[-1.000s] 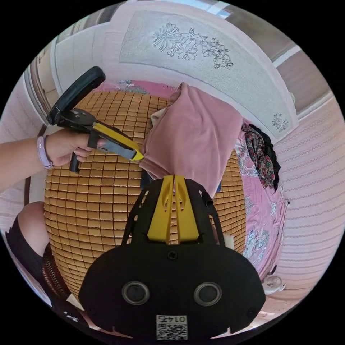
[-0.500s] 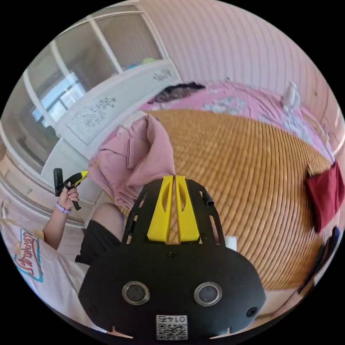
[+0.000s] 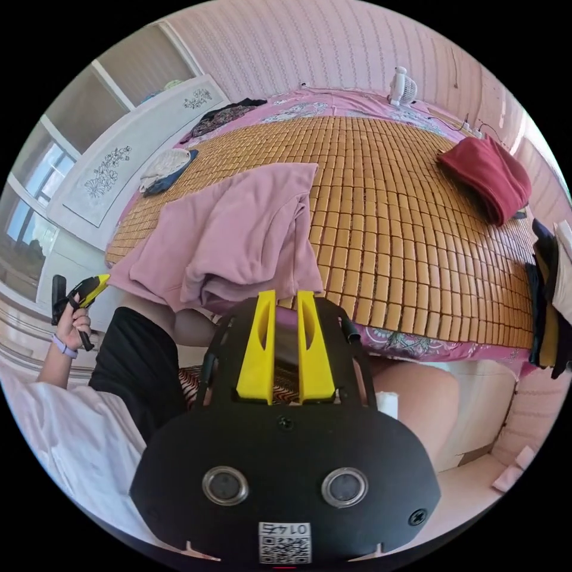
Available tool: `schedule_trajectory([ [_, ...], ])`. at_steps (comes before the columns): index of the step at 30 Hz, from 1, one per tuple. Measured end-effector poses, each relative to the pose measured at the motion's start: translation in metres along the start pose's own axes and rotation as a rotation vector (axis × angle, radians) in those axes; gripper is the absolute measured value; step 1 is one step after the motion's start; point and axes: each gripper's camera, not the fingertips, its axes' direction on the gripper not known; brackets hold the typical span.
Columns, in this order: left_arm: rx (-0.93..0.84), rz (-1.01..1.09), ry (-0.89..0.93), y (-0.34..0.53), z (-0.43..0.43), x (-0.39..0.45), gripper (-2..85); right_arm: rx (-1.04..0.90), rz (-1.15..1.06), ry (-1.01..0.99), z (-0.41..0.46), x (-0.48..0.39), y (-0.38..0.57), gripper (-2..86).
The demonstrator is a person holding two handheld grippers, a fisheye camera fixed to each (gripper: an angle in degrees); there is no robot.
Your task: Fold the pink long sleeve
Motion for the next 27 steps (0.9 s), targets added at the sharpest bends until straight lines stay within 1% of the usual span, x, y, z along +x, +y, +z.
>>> schedule_trajectory([
  [3, 0.007, -0.01, -0.009, 0.0, 0.001, 0.004, -0.9, -0.056, -0.027, 0.059, 0.024, 0.003, -0.026, 9.7],
  [5, 0.015, -0.018, -0.016, 0.002, 0.003, 0.007, -0.9, -0.126, 0.003, 0.073, 0.043, 0.014, -0.036, 9.9],
  [6, 0.013, -0.019, -0.019, 0.002, 0.004, 0.008, -0.9, -0.182, 0.019, 0.085, 0.055, 0.023, -0.039, 9.4],
  [8, 0.015, -0.027, -0.024, 0.005, 0.006, 0.009, -0.9, -0.147, -0.035, 0.077, 0.052, 0.03, -0.039, 8.0],
  [9, 0.018, -0.03, -0.022, 0.006, 0.006, 0.009, -0.9, -0.17, -0.052, 0.059, 0.051, 0.037, -0.04, 7.0],
  [11, 0.052, -0.033, -0.004, 0.006, 0.001, 0.011, -0.9, -0.173, -0.06, -0.004, 0.039, 0.051, -0.041, 3.1],
  [14, 0.126, 0.029, 0.057, -0.011, -0.018, 0.027, -0.9, -0.069, 0.027, -0.216, -0.003, 0.093, -0.051, 1.2],
  [15, 0.133, 0.054, 0.062, -0.017, -0.022, 0.033, -0.9, 0.014, 0.048, -0.289, -0.03, 0.109, -0.058, 0.8],
  [16, 0.146, 0.107, 0.055, -0.03, -0.03, 0.045, -0.9, 0.13, 0.053, -0.314, -0.062, 0.123, -0.066, 0.4],
  [17, 0.164, 0.162, 0.035, -0.043, -0.039, 0.06, -0.9, 0.193, 0.047, -0.322, -0.08, 0.129, -0.07, 0.3],
  [19, 0.181, 0.241, 0.015, -0.061, -0.051, 0.081, -0.9, 0.385, 0.017, -0.337, -0.146, 0.151, -0.087, 0.1],
  [21, 0.182, 0.313, 0.011, -0.073, -0.057, 0.098, -0.9, 0.458, -0.022, -0.309, -0.182, 0.16, -0.097, 0.2],
  [23, 0.163, 0.366, -0.014, -0.074, -0.054, 0.112, -0.9, 0.444, -0.035, -0.248, -0.192, 0.164, -0.103, 0.5],
  [24, 0.153, 0.374, -0.026, -0.072, -0.051, 0.114, -0.9, 0.395, -0.03, -0.242, -0.183, 0.166, -0.103, 0.8],
  [26, 0.123, 0.362, -0.081, -0.057, -0.039, 0.112, -0.9, 0.297, -0.022, -0.294, -0.15, 0.165, -0.098, 2.1],
  [27, 0.117, 0.352, -0.091, -0.052, -0.037, 0.109, -0.9, 0.201, -0.009, -0.344, -0.117, 0.161, -0.091, 3.6],
])
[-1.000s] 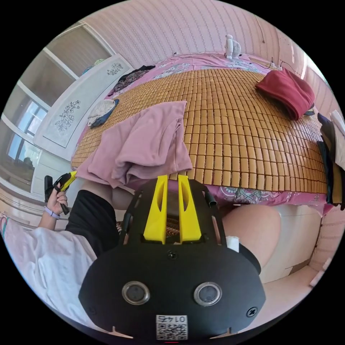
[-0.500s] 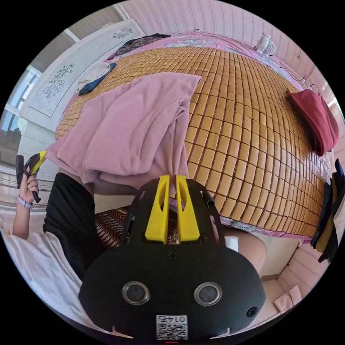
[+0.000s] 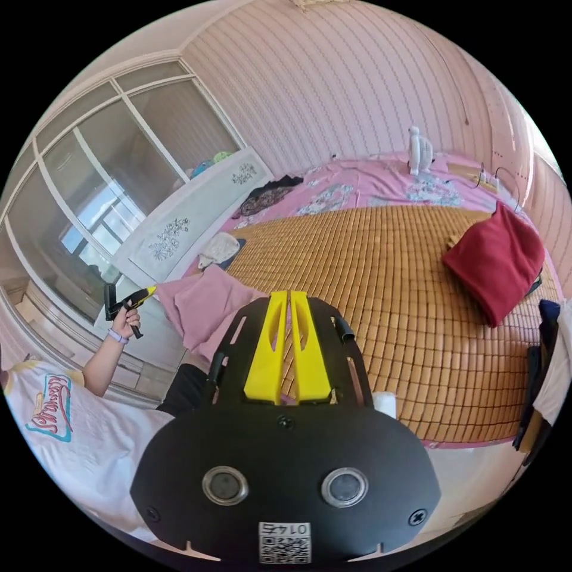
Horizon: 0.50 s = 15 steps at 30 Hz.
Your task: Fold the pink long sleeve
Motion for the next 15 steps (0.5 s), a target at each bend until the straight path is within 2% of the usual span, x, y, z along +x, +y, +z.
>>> schedule_trajectory([
  [4, 0.024, -0.104, -0.001, 0.039, -0.009, -0.014, -0.9, -0.447, 0.105, -0.177, 0.125, 0.015, 0.069, 10.6],
  [7, 0.043, -0.168, -0.015, 0.062, -0.028, -0.026, -0.9, -0.667, 0.071, -0.177, 0.175, 0.012, 0.104, 11.8],
  [9, 0.032, -0.178, -0.033, 0.073, -0.036, -0.028, -0.9, -0.67, 0.12, -0.219, 0.183, 0.016, 0.113, 13.2],
  [13, 0.005, -0.182, -0.071, 0.099, -0.049, -0.029, -0.9, -0.488, 0.402, -0.354, 0.169, 0.048, 0.124, 12.9],
  [15, -0.001, -0.194, -0.078, 0.11, -0.053, -0.031, -0.9, -0.453, 0.399, -0.323, 0.161, 0.052, 0.13, 10.5],
])
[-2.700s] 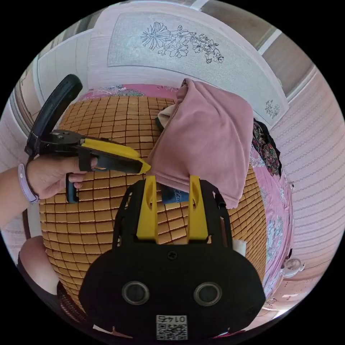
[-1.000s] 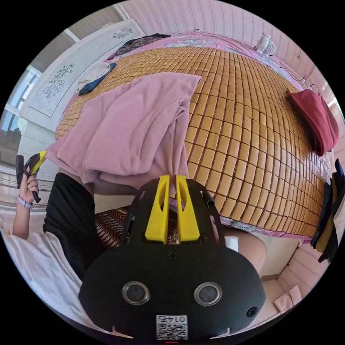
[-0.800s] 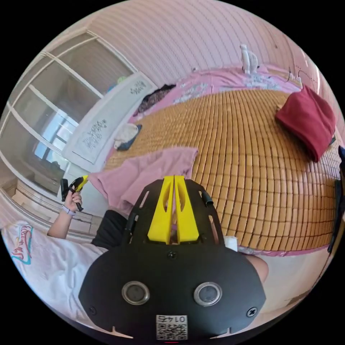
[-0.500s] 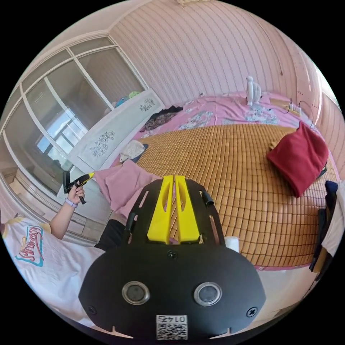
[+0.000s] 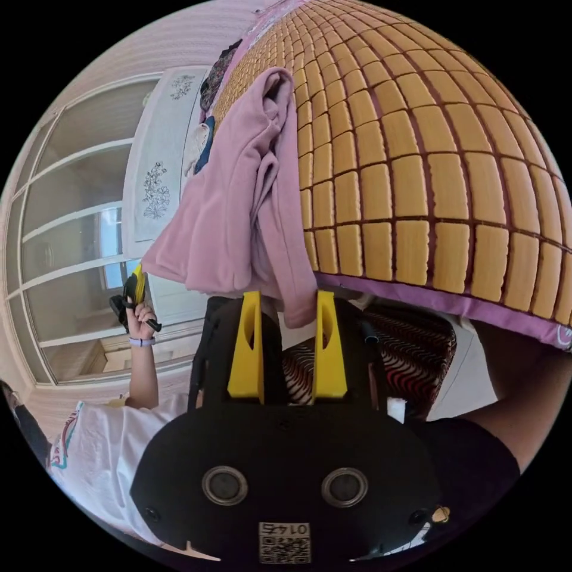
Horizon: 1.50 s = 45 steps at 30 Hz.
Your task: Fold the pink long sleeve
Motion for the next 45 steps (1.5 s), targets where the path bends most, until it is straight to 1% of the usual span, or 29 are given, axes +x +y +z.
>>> schedule_trajectory([
  [2, 0.003, -0.017, 0.003, 0.012, -0.006, -0.005, -0.9, -0.012, -0.035, 0.027, -0.002, 0.0, 0.007, 6.9],
  [3, 0.008, -0.018, 0.007, 0.015, -0.008, -0.006, -0.9, -0.011, -0.038, 0.009, -0.005, 0.002, 0.012, 4.8],
  [5, 0.045, 0.014, 0.046, 0.025, -0.019, -0.005, -0.9, -0.008, -0.038, -0.146, -0.013, 0.01, 0.02, 3.1],
  [7, 0.064, 0.049, 0.058, 0.029, -0.031, -0.002, -0.9, 0.074, -0.036, -0.345, -0.038, 0.016, 0.035, 2.1],
  [10, 0.082, 0.116, 0.047, 0.027, -0.054, 0.007, -0.9, 0.187, -0.094, -0.509, -0.086, 0.009, 0.048, 1.4],
  [11, 0.099, 0.141, 0.094, 0.022, -0.064, 0.012, -0.9, 0.207, -0.118, -0.522, -0.097, 0.004, 0.05, 1.4],
  [12, 0.115, 0.151, 0.135, 0.019, -0.07, 0.014, -0.9, 0.251, -0.185, -0.54, -0.121, -0.009, 0.053, 1.2],
  [14, 0.227, 0.191, 0.306, 0.002, -0.098, 0.025, -1.0, 0.313, -0.293, -0.563, -0.16, -0.035, 0.057, 1.1],
  [18, 0.421, 0.283, 0.456, -0.026, -0.147, 0.055, -1.0, 0.446, -0.604, -0.601, -0.254, -0.124, 0.077, 0.9],
  [19, 0.496, 0.316, 0.496, -0.033, -0.165, 0.065, -1.0, 0.501, -0.693, -0.628, -0.282, -0.15, 0.09, 0.9],
  [20, 0.575, 0.343, 0.527, -0.039, -0.184, 0.076, -1.0, 0.536, -0.738, -0.646, -0.296, -0.163, 0.098, 0.8],
  [21, 0.614, 0.353, 0.539, -0.042, -0.194, 0.081, -1.0, 0.625, -0.82, -0.683, -0.325, -0.185, 0.117, 0.8],
  [22, 0.689, 0.373, 0.555, -0.045, -0.213, 0.09, -1.0, 0.717, -0.898, -0.702, -0.353, -0.205, 0.138, 0.8],
  [23, 0.756, 0.394, 0.558, -0.048, -0.232, 0.1, -1.0, 0.762, -0.927, -0.688, -0.366, -0.215, 0.15, 0.8],
  [24, 0.781, 0.4, 0.549, -0.049, -0.24, 0.106, -1.0, 0.836, -0.996, -0.604, -0.388, -0.236, 0.174, 0.7],
  [25, 0.812, 0.407, 0.514, -0.052, -0.252, 0.118, -1.0, 0.887, -1.07, -0.481, -0.402, -0.257, 0.198, 0.7],
  [27, 0.807, 0.412, 0.494, -0.057, -0.26, 0.135, -1.0, 0.908, -1.09, -0.372, -0.413, -0.279, 0.222, 0.7],
  [28, 0.798, 0.416, 0.483, -0.059, -0.26, 0.146, -1.0, 0.912, -1.094, -0.36, -0.416, -0.287, 0.235, 0.6],
  [31, 0.872, 0.419, 0.641, -0.055, -0.278, 0.151, -1.0, 0.994, -1.126, -0.428, -0.438, -0.295, 0.277, 0.6],
  [32, 0.888, 0.435, 0.637, -0.052, -0.292, 0.157, -1.0, 1.005, -1.141, -0.411, -0.442, -0.298, 0.287, 0.6],
  [33, 0.894, 0.452, 0.623, -0.05, -0.299, 0.161, -1.0, 1.012, -1.178, -0.35, -0.448, -0.308, 0.306, 0.7],
  [36, 0.967, 0.552, 0.68, -0.036, -0.334, 0.18, -1.0, 1.055, -1.347, -0.357, -0.461, -0.334, 0.363, 0.6],
  [37, 0.996, 0.582, 0.679, -0.03, -0.348, 0.191, -1.0, 1.093, -1.393, -0.282, -0.462, -0.35, 0.386, 0.6],
  [39, 1.03, 0.625, 0.65, -0.022, -0.368, 0.209, -1.0, 1.112, -1.452, -0.221, -0.465, -0.373, 0.413, 0.6],
  [42, 1.141, 0.735, 0.698, -0.005, -0.403, 0.227, -1.0, 1.149, -1.55, -0.323, -0.478, -0.394, 0.451, 0.6],
  [43, 1.197, 0.791, 0.676, 0.004, -0.418, 0.233, -1.0, 1.173, -1.585, -0.331, -0.48, -0.402, 0.465, 0.6],
  [44, 1.236, 0.837, 0.618, 0.01, -0.429, 0.24, -1.0, 1.188, -1.603, -0.313, -0.479, -0.406, 0.471, 0.6],
  [45, 1.244, 0.845, 0.587, 0.011, -0.433, 0.244, -1.0, 1.214, -1.618, -0.236, -0.475, -0.414, 0.479, 0.6],
])
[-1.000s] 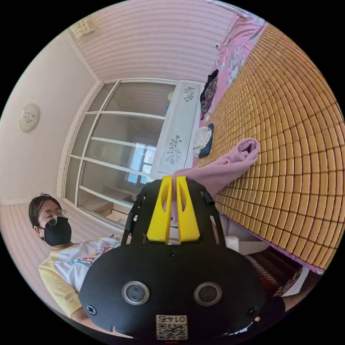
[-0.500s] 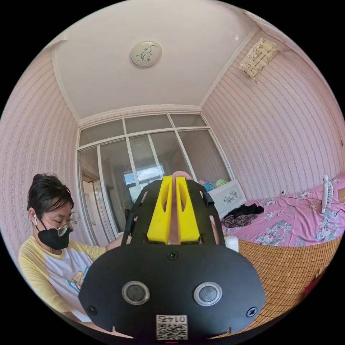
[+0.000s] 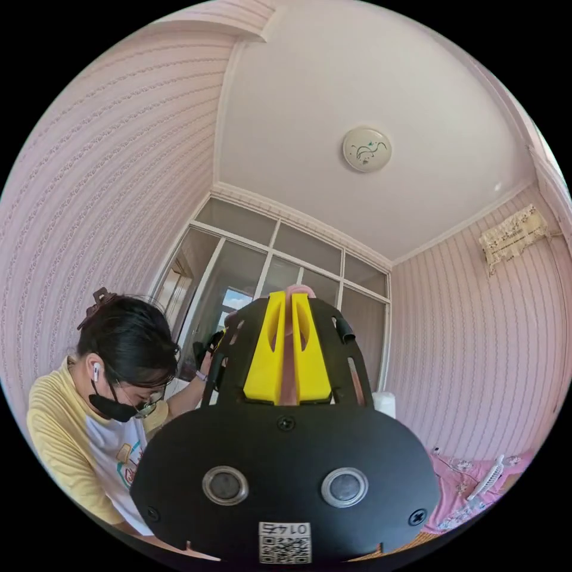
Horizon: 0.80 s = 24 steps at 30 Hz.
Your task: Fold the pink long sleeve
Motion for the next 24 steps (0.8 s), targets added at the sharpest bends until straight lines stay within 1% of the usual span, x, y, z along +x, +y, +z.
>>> schedule_trajectory([
  [2, -0.056, 0.021, -0.072, 0.0, 0.011, -0.005, -1.0, -0.074, -0.012, 0.06, 0.015, 0.0, 0.006, 0.7],
  [3, -0.084, 0.009, -0.099, 0.004, 0.016, -0.011, -1.0, -0.139, 0.032, 0.083, 0.026, 0.012, 0.019, 0.7],
  [5, -0.229, -0.095, -0.192, 0.036, 0.038, -0.047, -1.0, -0.247, 0.147, 0.109, 0.043, 0.042, 0.051, 0.7],
  [6, -0.268, -0.143, -0.213, 0.048, 0.043, -0.06, -1.0, -0.326, 0.239, 0.144, 0.054, 0.066, 0.079, 0.6],
  [7, -0.343, -0.247, -0.25, 0.075, 0.053, -0.088, -1.0, -0.398, 0.328, 0.186, 0.064, 0.09, 0.11, 0.6],
  [8, -0.425, -0.346, -0.292, 0.106, 0.063, -0.116, -1.0, -0.426, 0.363, 0.211, 0.068, 0.101, 0.127, 0.6],
  [9, -0.466, -0.393, -0.315, 0.121, 0.068, -0.13, -1.0, -0.464, 0.426, 0.243, 0.076, 0.121, 0.159, 0.6],
  [11, -0.533, -0.537, -0.373, 0.176, 0.083, -0.167, -1.0, -0.46, 0.566, 0.253, 0.082, 0.15, 0.199, 0.6],
  [12, -0.539, -0.549, -0.386, 0.184, 0.088, -0.172, -1.0, -0.448, 0.654, 0.247, 0.087, 0.169, 0.213, 0.6],
  [13, -0.552, -0.539, -0.4, 0.193, 0.103, -0.178, -1.0, -0.438, 0.675, 0.268, 0.093, 0.183, 0.214, 0.6],
  [14, -0.542, -0.503, -0.4, 0.191, 0.121, -0.182, -1.0, -0.443, 0.662, 0.283, 0.098, 0.189, 0.21, 0.6],
  [15, -0.527, -0.482, -0.395, 0.187, 0.131, -0.183, -1.0, -0.435, 0.594, 0.322, 0.109, 0.196, 0.19, 0.6],
  [16, -0.472, -0.452, -0.373, 0.177, 0.148, -0.184, -1.0, -0.395, 0.499, 0.338, 0.118, 0.199, 0.164, 0.6],
  [17, -0.4, -0.432, -0.34, 0.165, 0.162, -0.183, -1.0, -0.361, 0.458, 0.34, 0.12, 0.199, 0.151, 0.6],
  [19, -0.326, -0.384, -0.283, 0.152, 0.18, -0.179, -1.0, -0.244, 0.305, 0.35, 0.126, 0.197, 0.111, 0.6],
  [20, -0.308, -0.342, -0.253, 0.148, 0.191, -0.175, -1.0, -0.224, 0.273, 0.356, 0.126, 0.196, 0.105, 0.7],
  [22, -0.322, -0.302, -0.233, 0.154, 0.201, -0.17, -1.0, -0.201, 0.192, 0.338, 0.127, 0.192, 0.106, 0.7],
  [24, -0.359, -0.324, -0.223, 0.176, 0.2, -0.173, -1.0, -0.242, 0.176, 0.339, 0.126, 0.19, 0.131, 0.7],
])
